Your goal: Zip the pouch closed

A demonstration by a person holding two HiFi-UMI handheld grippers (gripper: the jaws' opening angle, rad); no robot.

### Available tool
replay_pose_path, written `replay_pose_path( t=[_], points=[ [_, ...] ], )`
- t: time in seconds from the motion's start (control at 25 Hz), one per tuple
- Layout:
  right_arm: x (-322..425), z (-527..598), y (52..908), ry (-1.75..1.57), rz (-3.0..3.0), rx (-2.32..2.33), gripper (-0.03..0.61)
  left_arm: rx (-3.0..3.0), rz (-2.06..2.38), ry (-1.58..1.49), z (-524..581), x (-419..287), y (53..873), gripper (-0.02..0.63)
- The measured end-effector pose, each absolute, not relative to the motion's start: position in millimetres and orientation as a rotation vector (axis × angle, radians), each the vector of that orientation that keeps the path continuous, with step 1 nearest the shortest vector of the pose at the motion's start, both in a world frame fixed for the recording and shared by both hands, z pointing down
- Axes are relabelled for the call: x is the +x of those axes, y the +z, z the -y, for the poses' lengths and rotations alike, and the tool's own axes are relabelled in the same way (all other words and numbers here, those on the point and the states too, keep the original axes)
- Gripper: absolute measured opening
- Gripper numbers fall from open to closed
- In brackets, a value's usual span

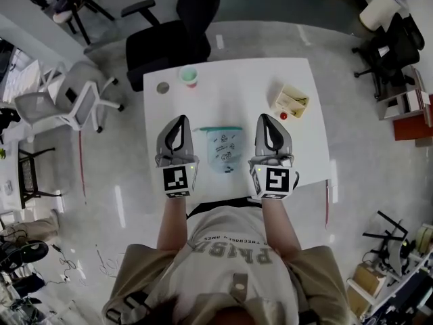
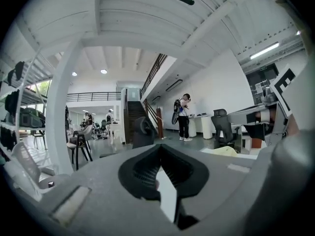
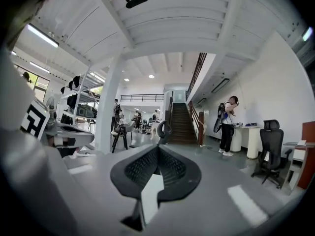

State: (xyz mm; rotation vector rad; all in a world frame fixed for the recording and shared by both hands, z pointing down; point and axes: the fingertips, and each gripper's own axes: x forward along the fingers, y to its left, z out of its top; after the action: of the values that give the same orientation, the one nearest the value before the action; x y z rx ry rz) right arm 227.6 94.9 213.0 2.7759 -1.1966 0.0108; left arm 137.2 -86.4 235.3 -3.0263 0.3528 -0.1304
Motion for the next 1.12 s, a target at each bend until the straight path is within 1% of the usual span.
replay_pose_path(
  t=[0.48, 0.88, 1.12],
  points=[
    [221, -92, 195, -0.063, 1.250, 2.771, 0.002, -2.997, -0.399, 0.091, 74, 136, 187, 0.014],
    [222, -92, 188, -0.122, 1.289, 2.750, 0.002, -2.986, -0.442, 0.118, 78, 133, 179, 0.014],
    [225, -93, 196, -0.073, 1.278, 2.733, -0.002, -2.941, -0.432, 0.107, 72, 133, 178, 0.013]
  ],
)
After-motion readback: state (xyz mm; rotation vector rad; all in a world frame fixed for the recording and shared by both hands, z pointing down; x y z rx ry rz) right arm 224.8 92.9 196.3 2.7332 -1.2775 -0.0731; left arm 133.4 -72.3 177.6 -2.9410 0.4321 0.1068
